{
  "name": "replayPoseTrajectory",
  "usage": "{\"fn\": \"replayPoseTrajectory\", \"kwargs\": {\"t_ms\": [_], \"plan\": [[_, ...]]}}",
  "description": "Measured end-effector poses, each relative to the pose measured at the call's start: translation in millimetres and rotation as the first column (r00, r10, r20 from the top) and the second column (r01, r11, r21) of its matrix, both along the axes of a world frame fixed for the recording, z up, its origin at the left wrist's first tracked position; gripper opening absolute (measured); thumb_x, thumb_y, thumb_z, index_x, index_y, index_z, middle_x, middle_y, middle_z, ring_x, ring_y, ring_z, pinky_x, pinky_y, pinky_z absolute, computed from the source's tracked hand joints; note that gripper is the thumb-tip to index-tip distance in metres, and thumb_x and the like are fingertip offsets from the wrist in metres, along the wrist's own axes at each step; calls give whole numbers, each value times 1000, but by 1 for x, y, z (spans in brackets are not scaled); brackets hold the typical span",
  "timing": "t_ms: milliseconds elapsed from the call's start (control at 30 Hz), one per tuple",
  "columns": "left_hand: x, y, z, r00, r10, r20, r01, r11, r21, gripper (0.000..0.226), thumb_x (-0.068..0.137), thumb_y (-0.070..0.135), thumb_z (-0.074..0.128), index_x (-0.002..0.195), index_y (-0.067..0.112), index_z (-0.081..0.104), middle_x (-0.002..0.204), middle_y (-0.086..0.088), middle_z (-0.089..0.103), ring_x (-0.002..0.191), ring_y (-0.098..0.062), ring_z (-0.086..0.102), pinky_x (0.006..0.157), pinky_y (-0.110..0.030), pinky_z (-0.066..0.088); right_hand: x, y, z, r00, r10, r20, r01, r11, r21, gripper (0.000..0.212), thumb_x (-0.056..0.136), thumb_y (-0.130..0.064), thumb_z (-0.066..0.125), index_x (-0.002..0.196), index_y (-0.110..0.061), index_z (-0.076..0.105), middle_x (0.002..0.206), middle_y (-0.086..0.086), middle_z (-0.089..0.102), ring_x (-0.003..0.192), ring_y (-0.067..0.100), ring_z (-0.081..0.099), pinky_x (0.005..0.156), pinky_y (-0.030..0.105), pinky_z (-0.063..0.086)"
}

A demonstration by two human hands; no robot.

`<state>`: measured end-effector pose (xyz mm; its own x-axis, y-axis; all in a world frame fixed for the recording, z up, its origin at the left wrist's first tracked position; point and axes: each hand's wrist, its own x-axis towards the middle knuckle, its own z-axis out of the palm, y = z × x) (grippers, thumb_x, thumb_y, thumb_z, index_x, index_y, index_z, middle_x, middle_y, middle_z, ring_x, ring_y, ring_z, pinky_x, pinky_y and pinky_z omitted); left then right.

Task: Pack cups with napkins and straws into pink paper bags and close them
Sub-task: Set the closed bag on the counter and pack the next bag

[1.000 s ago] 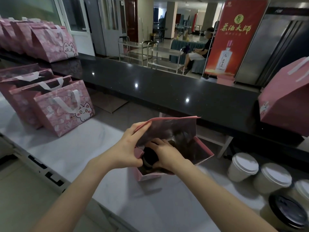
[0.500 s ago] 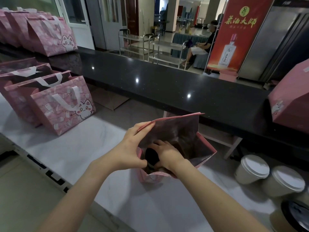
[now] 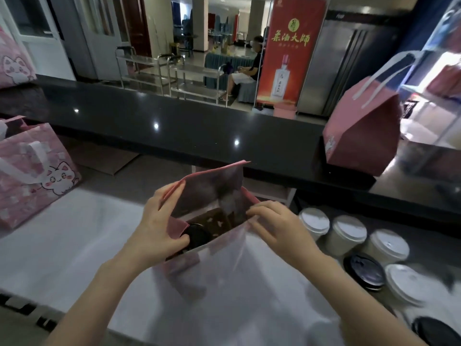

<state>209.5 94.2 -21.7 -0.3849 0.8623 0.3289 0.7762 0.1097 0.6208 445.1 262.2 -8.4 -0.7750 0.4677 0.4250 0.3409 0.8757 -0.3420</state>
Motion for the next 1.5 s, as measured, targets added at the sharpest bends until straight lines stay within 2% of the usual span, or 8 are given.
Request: {"fn": "replayPoseTrajectory", "kwargs": {"t_ms": [100, 200, 433, 567, 700, 933, 1267, 1500], "plan": [[17, 4, -4, 997, 57, -53, -56, 998, 34, 102, 71, 15, 77, 151, 38, 18, 151, 15, 14, 136, -10, 21, 107, -31, 34, 54, 42, -8, 970, -244, 11, 243, 969, 50, 21, 89, -27, 62, 108, -19, 67, 107, -4, 64, 99, 18, 57, 83, 32, 48], [33, 8, -8, 992, 96, -87, -91, 994, 55, 104, 71, 11, 78, 152, 35, 17, 151, 12, 15, 139, -13, 20, 110, -32, 27, 87, 93, -26, 822, -407, 397, 420, 906, 59, 50, 90, -39, 58, 137, -22, 47, 134, 3, 49, 119, 27, 47, 96, 38, 42], [66, 12, -9, 968, 169, -184, -158, 985, 72, 107, 69, 6, 79, 151, 36, 16, 153, 6, 19, 138, -18, 25, 108, -29, 28, 97, 159, -61, 702, -268, 659, 375, 927, -22, 91, 79, -66, 56, 151, -32, 12, 154, 8, 26, 137, 32, 31, 110, 44, 30], [75, 11, -10, 961, 214, -177, -206, 977, 62, 106, 70, 4, 78, 150, 40, 17, 152, 8, 21, 137, -14, 27, 95, -1, 28, 96, 162, -71, 772, -245, 587, 268, 962, 48, 77, 79, -59, 61, 144, -31, 31, 136, 4, 43, 120, 28, 46, 96, 39, 41], [81, 8, -5, 958, 242, -152, -232, 969, 81, 99, 74, 8, 75, 148, 43, 20, 148, 11, 24, 133, -13, 31, 99, -12, 34, 101, 163, -71, 791, -229, 567, 221, 972, 85, 80, 73, -57, 66, 142, -35, 32, 124, 1, 40, 113, 23, 42, 88, 34, 44], [81, 5, -1, 957, 262, -124, -252, 964, 90, 96, 74, 9, 76, 144, 47, 22, 145, 10, 28, 131, -9, 31, 88, 7, 27, 103, 166, -66, 760, -260, 595, 166, 964, 209, 81, 62, -66, 67, 132, -37, 40, 119, -4, 52, 106, 20, 43, 86, 32, 37], [66, 5, 1, 971, 218, -100, -207, 972, 114, 98, 75, 11, 77, 142, 54, 19, 140, 19, 25, 121, -1, 30, 78, 2, 40, 99, 126, -14, 966, -75, 246, 99, 991, -86, 92, 60, -50, 75, 142, -38, 37, 113, -8, 31, 101, 11, 42, 84, 23, 44], [56, 1, 0, 978, 147, -145, -145, 989, 25, 109, 69, 24, 80, 143, 58, 8, 148, 20, 17, 132, -1, 22, 103, -21, 30, 85, 76, 76, 997, 72, 15, -71, 994, -77, 80, 57, -50, 76, 131, -42, 47, 124, -10, 35, 112, 12, 42, 94, 26, 39]]}}
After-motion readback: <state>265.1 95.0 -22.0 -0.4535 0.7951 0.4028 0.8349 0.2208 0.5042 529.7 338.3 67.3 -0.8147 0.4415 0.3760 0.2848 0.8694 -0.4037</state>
